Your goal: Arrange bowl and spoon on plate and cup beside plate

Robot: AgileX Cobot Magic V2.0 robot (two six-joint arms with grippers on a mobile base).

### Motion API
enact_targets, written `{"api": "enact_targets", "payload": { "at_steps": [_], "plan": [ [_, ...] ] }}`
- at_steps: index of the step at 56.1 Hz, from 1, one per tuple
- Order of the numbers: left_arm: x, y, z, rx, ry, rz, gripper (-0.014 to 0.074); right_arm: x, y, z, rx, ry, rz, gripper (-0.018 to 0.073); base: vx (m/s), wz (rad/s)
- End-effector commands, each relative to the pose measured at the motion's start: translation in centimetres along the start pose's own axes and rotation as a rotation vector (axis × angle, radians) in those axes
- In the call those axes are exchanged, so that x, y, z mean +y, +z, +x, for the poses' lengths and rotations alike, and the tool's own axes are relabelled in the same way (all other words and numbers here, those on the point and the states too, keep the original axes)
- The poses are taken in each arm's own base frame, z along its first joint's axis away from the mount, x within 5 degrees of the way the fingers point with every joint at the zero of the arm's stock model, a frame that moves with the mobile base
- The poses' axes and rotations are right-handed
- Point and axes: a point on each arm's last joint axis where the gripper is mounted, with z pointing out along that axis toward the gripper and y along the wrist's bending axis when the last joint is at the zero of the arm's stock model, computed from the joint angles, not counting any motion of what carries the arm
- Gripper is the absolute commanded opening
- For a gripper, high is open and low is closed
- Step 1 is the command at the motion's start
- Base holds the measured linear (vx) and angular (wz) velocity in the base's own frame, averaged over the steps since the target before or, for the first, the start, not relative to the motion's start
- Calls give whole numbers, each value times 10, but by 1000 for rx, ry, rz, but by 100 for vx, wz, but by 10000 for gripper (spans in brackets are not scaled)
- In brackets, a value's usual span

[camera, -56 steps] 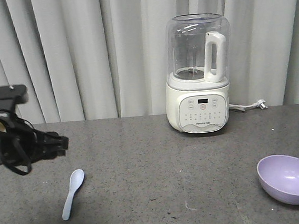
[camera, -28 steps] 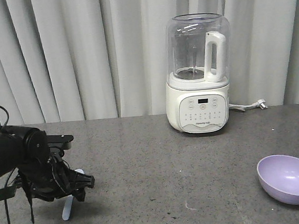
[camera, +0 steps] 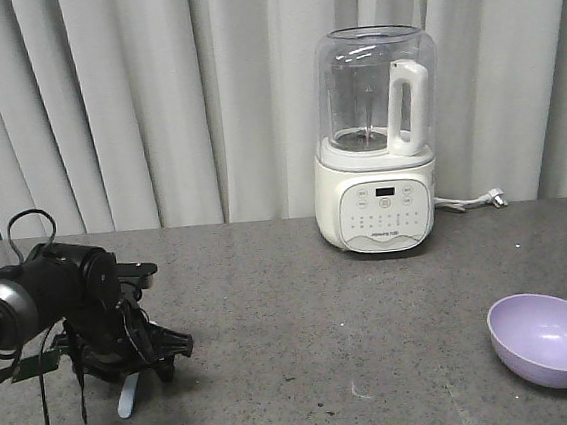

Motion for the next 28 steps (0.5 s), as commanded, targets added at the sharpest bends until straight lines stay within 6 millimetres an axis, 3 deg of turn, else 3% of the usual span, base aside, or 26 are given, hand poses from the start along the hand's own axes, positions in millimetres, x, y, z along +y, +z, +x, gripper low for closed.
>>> {"api": "enact_targets", "payload": {
  "at_steps": [1,10,20,28],
  "plan": [
    [-4,-34,-15,-123,-5,19,535,-2,-4,-20,-116,-3,9,587,0,0],
    [-4,-28,-14,-100,-6,17,369,-2,-4,-20,-115,-3,9,587,0,0],
    [-4,-27,-12,-84,-2,13,-12,-2,-4,-20,-115,-3,9,587,0,0],
    [-5,-46,-15,-135,4,26,-8,-2,-4,-20,-115,-3,9,587,0,0]
  ]
}}
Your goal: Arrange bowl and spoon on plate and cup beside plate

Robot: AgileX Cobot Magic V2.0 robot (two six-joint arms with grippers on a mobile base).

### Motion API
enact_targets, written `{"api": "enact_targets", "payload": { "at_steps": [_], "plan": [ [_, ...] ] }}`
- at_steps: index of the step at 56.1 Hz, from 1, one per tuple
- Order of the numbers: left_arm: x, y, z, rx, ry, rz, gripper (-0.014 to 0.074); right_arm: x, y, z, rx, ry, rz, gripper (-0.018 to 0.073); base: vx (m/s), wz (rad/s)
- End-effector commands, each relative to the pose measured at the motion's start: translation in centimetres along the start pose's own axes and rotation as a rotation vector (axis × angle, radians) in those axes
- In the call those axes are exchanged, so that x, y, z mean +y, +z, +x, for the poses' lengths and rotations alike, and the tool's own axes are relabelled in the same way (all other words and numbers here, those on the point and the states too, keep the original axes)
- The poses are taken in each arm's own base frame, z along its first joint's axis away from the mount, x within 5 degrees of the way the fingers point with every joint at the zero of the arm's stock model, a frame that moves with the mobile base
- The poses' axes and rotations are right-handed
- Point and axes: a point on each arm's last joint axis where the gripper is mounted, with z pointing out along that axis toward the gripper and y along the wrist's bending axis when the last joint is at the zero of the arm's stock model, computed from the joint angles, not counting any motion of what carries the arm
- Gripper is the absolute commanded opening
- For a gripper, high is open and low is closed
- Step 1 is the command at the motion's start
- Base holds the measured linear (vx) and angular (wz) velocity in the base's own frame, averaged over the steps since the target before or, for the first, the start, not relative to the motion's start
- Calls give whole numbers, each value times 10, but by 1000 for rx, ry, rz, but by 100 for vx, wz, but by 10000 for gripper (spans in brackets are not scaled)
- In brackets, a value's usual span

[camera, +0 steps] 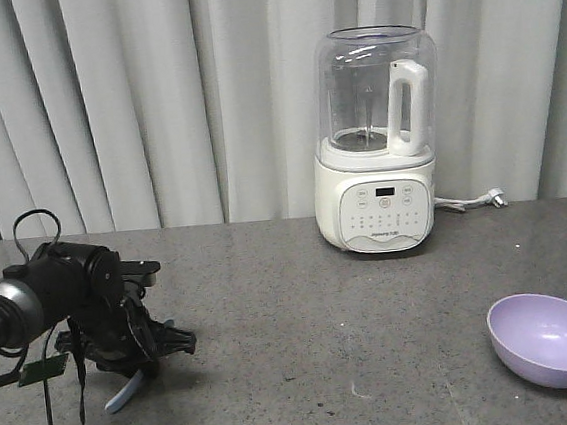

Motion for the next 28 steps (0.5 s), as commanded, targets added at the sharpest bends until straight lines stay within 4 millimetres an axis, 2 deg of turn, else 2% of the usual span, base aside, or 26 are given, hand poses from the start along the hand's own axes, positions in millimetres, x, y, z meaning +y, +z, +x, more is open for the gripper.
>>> {"api": "enact_targets", "payload": {
  "at_steps": [1,7,11,17,22,28],
  "plan": [
    [-4,-51,-12,-137,2,30,-8,-2,-4,-20,-118,-6,9,587,0,0],
    [-4,-86,-17,-236,22,42,-8,-2,-4,-21,-130,-6,9,587,0,0],
    [-3,-117,-17,-306,26,50,-8,-2,-4,-22,-129,2,9,587,0,0],
    [-1,-158,-13,-385,48,55,-8,-10,-6,-29,-29,101,46,576,0,0],
    [1,-186,-7,-436,70,55,-7,-31,0,-41,127,179,162,557,0,0],
    [3,-211,-1,-481,83,56,-6,-60,24,-50,314,272,306,527,0,0]
  ]
}}
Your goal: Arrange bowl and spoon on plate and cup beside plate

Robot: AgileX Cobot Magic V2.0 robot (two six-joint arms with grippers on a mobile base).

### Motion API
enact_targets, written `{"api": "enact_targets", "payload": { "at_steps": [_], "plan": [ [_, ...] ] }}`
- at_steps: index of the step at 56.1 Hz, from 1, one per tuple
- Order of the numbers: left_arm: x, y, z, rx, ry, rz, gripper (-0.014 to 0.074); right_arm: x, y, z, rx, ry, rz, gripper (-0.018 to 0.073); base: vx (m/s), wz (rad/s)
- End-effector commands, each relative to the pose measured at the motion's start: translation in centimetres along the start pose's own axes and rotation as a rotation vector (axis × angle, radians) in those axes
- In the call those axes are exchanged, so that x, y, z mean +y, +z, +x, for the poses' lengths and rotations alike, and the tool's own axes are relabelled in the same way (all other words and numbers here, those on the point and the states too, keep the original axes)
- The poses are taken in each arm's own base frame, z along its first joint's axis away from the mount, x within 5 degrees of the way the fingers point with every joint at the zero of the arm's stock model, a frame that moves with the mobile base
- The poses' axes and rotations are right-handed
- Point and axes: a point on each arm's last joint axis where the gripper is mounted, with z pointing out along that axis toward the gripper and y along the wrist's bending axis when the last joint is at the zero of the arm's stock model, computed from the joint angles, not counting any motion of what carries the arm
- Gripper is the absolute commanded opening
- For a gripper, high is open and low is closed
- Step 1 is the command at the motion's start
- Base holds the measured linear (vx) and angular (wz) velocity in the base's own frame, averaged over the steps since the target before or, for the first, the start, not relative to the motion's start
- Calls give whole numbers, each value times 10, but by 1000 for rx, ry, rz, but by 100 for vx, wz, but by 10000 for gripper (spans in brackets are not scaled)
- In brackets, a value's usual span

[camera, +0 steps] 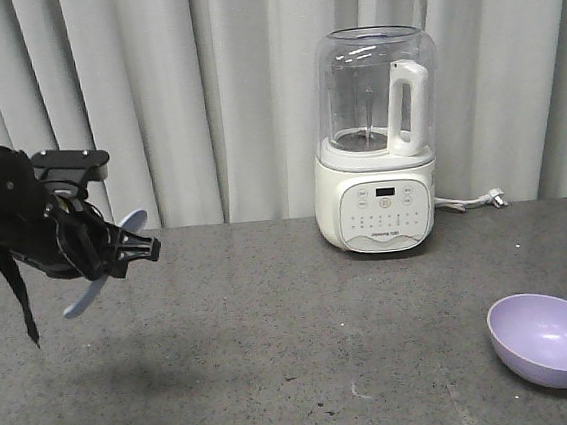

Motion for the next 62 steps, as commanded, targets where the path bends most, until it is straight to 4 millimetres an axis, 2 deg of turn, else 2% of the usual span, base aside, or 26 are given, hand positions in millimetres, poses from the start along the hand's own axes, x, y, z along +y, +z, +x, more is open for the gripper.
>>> {"api": "enact_targets", "payload": {
  "at_steps": [1,9,18,29,54,62],
  "plan": [
    [-2,-52,-15,-164,15,16,-6,-15,16,-26,58,76,105,524,0,0],
    [-2,-68,-14,-179,21,21,-6,-24,67,-24,239,171,120,521,0,0],
    [-2,-71,-13,-166,45,21,-6,-24,121,0,432,156,73,521,0,0],
    [-2,-71,-13,-169,45,21,-6,-26,168,30,554,141,64,519,0,0],
    [-2,-71,-13,-169,45,21,-6,-30,236,82,645,138,43,507,0,0],
    [-2,-71,-13,-169,44,21,-6,-29,248,89,658,152,26,434,0,0]
  ]
}}
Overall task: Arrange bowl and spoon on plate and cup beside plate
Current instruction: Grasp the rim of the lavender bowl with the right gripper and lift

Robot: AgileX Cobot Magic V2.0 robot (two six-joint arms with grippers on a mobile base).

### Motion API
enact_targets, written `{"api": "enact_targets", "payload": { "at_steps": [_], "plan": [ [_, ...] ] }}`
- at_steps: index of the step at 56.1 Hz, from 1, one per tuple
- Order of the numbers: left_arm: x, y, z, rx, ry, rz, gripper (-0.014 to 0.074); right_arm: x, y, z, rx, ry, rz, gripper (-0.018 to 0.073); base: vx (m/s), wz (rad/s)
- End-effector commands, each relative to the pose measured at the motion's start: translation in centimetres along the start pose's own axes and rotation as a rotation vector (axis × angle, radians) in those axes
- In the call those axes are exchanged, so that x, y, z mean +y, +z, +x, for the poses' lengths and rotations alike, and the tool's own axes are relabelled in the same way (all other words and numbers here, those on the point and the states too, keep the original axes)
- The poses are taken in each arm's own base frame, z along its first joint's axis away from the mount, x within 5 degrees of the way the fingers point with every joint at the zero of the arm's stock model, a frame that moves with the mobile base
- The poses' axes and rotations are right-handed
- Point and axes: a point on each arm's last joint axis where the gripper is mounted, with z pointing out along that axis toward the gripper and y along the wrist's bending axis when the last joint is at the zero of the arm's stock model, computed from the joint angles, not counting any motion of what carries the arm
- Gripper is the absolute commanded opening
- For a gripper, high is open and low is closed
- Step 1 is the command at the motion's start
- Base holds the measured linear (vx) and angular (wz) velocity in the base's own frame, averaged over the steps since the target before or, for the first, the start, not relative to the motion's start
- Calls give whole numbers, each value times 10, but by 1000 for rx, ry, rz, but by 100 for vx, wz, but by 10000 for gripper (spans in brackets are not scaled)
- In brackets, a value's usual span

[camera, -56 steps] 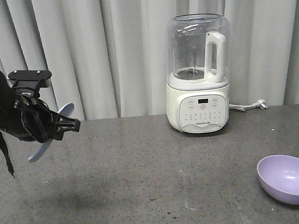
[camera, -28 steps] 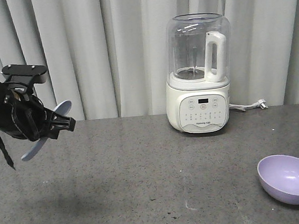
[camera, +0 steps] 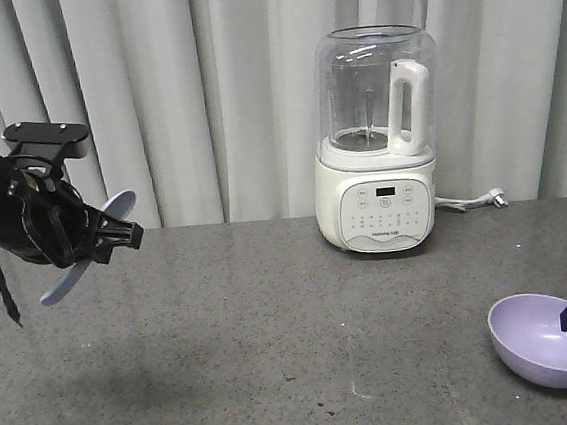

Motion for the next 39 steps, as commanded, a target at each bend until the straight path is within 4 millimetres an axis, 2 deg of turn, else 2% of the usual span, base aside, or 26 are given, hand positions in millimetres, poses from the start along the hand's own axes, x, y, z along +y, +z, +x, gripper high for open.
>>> {"api": "enact_targets", "payload": {
  "at_steps": [1,5,13,20,25,32,39],
  "plan": [
    [-2,-33,-13,-142,-3,12,-6,3,-19,-20,-129,-11,-28,408,0,0],
    [-2,-33,-13,-140,-4,12,-6,5,-17,-23,-134,-15,-50,302,0,0],
    [-2,-33,-12,-127,-4,11,-4,9,-19,-27,-166,-17,-95,-19,0,0],
    [-1,-33,-13,-142,21,-4,-3,10,-25,-28,-167,-33,-94,-13,0,0],
    [0,-37,-15,-168,40,-17,-3,11,-42,-30,-212,-58,-86,-11,0,0],
    [0,-51,-17,-211,37,-13,-3,15,-87,-34,-352,-119,-90,-12,0,0],
    [0,-80,-19,-292,28,-1,-3,23,-153,-28,-535,-207,-125,-12,0,0]
  ]
}}
